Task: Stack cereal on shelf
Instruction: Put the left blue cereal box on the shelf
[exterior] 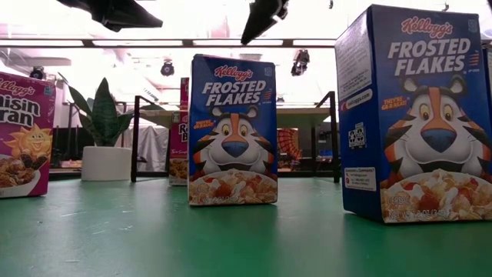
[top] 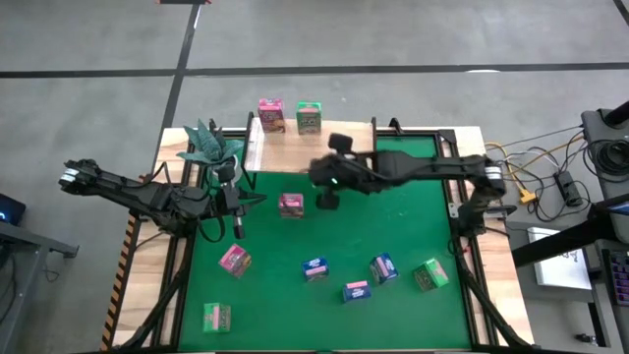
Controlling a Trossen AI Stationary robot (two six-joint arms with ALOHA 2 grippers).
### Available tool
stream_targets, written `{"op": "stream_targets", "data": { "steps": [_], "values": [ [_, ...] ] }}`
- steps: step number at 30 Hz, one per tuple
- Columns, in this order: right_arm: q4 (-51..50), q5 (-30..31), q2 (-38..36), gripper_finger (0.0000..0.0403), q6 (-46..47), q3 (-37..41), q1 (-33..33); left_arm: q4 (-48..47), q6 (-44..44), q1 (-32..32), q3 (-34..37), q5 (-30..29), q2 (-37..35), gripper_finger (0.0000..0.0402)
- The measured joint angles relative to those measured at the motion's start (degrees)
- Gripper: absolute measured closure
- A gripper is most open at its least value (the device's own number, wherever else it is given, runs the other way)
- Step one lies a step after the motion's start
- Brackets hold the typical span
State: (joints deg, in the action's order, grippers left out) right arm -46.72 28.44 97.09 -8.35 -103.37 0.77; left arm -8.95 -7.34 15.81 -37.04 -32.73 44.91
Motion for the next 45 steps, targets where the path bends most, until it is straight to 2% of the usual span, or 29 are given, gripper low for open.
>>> {"op": "stream_targets", "data": {
  "steps": [8,17,22,25,33,45],
  "values": [
    [17.51,0.05,-11.73,0.039,3.2,21.59,6.65,-0.07,1.78,0.0,0.0,0.43,0.32,0.0401],
    [42.5,-0.33,-20.46,0.039,0.52,42.65,9.56,-0.01,7.05,0.0,0.0,1.02,2.02,0.0401],
    [54.73,-1.03,-24.34,0.039,-0.94,51.88,9.82,-0.02,12.93,0.0,-0.21,7.17,3.58,0.0401],
    [59.53,-3.12,-26.83,0.039,-2.88,55.79,9.73,0.41,15.84,0.17,-1.51,11.4,5.46,0.0401],
    [67.28,-7.5,-34.32,0.039,-8.54,62.83,9.73,-0.35,21.08,3.79,-9.0,15.47,14.85,0.0401],
    [73.24,-11.44,-44.57,0.039,-15.32,70.16,9.73,-11.6,30.28,9.89,-23.2,15.82,29.48,0.0398]
  ]
}}
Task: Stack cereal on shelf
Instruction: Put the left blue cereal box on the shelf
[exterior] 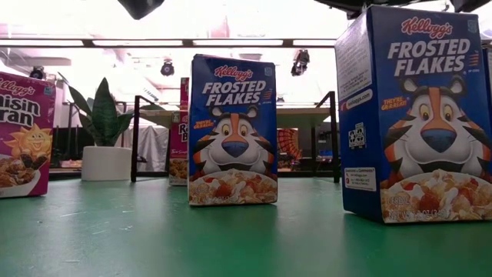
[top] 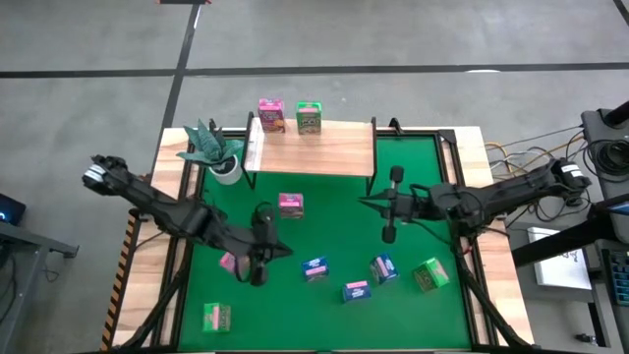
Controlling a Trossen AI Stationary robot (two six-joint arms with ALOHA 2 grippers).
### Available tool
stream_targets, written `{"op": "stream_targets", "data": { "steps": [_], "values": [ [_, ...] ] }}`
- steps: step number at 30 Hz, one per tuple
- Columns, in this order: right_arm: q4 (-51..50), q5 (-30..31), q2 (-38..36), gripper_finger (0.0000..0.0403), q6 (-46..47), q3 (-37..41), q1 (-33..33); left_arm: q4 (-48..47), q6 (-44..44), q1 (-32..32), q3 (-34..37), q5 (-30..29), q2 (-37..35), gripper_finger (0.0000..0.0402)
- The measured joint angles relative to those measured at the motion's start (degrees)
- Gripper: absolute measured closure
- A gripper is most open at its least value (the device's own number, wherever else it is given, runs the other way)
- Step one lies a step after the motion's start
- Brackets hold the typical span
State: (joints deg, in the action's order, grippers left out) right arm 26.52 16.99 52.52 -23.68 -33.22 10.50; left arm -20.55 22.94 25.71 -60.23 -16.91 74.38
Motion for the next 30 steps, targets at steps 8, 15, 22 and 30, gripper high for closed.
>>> {"op": "stream_targets", "data": {
  "steps": [8,15,22,30],
  "values": [
    [2.08,-2.45,-5.43,0.039,-4.06,1.67,0.0,-3.81,3.58,1.33,-5.71,1.68,7.84,0.0337],
    [1.61,-2.45,-6.33,0.039,-5.03,2.51,0.0,-7.1,3.44,1.62,-11.38,-0.52,15.87,0.0239],
    [1.65,-2.45,-6.35,0.039,-5.51,2.52,0.0,-10.98,3.34,1.42,-15.95,-0.55,22.4,0.0174],
    [1.64,-2.45,-6.24,0.039,-5.3,2.52,0.0,-10.08,5.9,-0.02,-12.78,-0.64,23.13,0.0155]
  ]
}}
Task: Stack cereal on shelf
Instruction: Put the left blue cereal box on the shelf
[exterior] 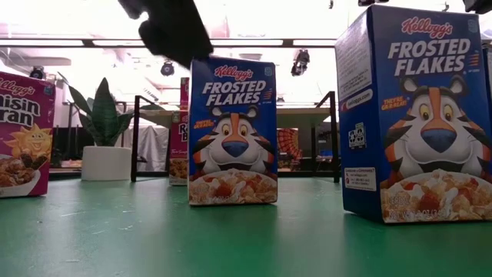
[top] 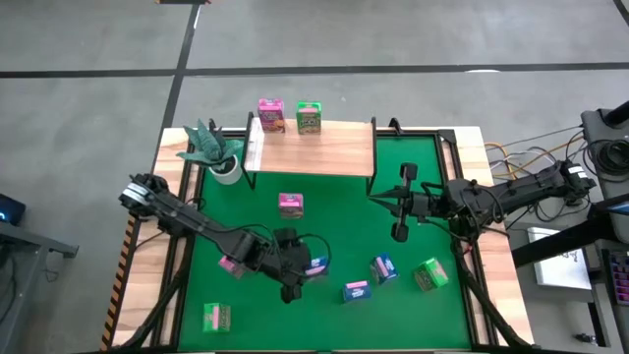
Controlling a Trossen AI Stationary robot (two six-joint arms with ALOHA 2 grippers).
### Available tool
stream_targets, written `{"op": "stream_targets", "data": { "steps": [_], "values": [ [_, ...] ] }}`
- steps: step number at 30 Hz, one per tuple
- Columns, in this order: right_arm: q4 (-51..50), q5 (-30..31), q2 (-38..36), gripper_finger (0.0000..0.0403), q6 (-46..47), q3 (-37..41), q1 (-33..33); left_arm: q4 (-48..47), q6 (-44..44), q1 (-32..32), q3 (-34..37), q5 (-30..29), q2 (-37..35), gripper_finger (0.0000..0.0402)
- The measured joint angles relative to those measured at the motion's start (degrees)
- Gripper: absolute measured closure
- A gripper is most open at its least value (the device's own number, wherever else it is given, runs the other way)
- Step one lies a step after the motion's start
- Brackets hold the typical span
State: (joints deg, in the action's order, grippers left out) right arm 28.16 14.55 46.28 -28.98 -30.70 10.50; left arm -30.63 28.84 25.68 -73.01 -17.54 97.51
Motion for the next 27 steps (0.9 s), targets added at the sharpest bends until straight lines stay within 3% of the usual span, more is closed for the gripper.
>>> {"op": "stream_targets", "data": {
  "steps": [15,27],
  "values": [
    [-1.01,0.04,0.0,0.039,1.01,0.0,0.0,9.51,0.47,-2.59,5.32,4.43,-0.04,0.0157],
    [-1.51,0.22,0.0,0.039,2.41,0.0,0.0,11.07,-0.38,-3.27,6.2,7.81,-0.44,0.0255]
  ]
}}
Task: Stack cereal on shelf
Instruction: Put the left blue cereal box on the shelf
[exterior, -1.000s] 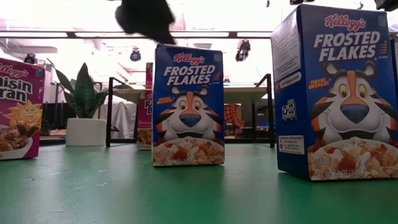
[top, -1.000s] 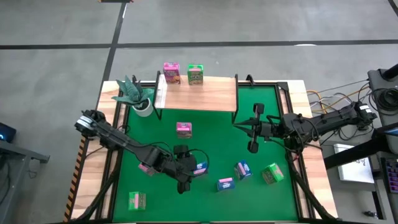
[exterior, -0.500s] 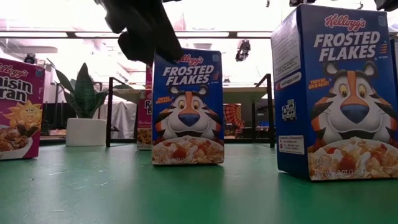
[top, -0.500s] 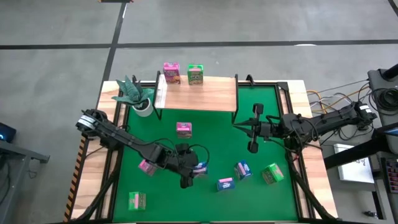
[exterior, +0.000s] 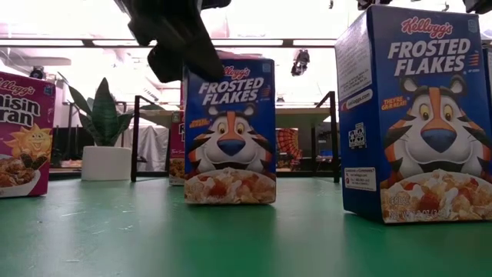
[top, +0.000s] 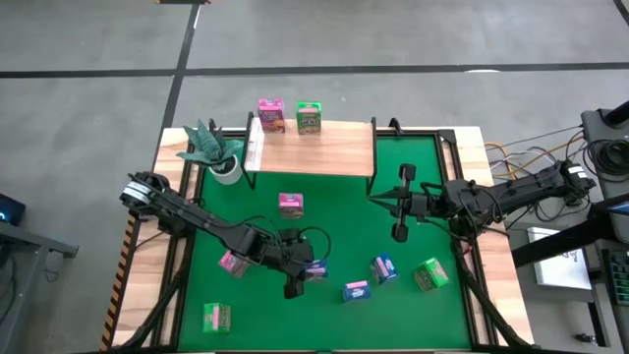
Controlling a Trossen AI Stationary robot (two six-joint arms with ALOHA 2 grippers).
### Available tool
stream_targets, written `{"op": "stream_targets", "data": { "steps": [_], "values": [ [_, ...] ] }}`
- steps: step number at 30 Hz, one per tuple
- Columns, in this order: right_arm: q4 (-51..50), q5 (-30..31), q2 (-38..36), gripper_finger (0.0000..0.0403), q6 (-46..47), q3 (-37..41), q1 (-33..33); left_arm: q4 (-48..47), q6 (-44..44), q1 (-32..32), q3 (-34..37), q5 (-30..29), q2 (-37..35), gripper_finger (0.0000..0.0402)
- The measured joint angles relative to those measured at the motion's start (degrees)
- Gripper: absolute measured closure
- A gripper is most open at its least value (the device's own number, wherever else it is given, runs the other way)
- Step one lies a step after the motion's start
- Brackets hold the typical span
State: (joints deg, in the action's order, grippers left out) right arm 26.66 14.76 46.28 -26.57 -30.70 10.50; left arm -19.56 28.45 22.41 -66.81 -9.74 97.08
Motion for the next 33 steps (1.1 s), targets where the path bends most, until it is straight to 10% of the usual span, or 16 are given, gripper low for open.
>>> {"op": "stream_targets", "data": {
  "steps": [16,33],
  "values": [
    [-1.2,0.09,0.0,0.039,1.84,0.0,0.0,-8.34,-18.96,-4.82,-7.62,-0.01,-10.01,0.026],
    [-2.63,0.24,0.0,0.039,4.09,0.0,-0.01,-9.51,-35.42,-34.91,-22.6,-0.15,-6.43,0.026]
  ]
}}
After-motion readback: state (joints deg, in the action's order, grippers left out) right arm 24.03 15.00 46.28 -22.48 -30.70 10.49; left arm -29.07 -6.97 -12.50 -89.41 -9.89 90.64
